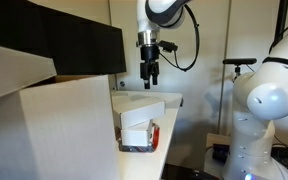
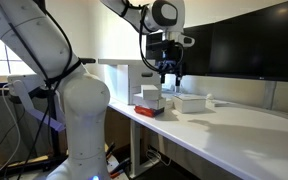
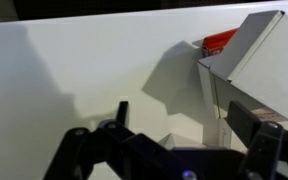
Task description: Remove the small box from the top of the stack at the front and place it on the right side of the counter.
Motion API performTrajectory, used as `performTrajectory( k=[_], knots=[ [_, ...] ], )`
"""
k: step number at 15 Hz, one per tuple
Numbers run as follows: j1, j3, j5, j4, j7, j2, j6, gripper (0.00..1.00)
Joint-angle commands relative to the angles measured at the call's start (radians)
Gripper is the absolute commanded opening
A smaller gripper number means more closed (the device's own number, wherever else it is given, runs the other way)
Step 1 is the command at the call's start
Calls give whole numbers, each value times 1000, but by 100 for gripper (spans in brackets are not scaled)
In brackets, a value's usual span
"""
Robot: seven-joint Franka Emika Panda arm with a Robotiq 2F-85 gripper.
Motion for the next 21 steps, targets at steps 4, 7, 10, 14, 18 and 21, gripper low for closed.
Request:
performTrajectory(
  k=[4,7,10,14,18,21],
  knots=[
    [13,-73,-35,142,-237,140,-13,100],
    [49,-87,0,204,-392,192,-16,100],
    [96,-73,29,231,-499,192,-42,100],
    [162,-65,68,233,-643,177,-74,100],
    [215,-54,136,237,-787,199,-91,100],
    [238,-28,165,225,-865,207,-103,100]
  ],
)
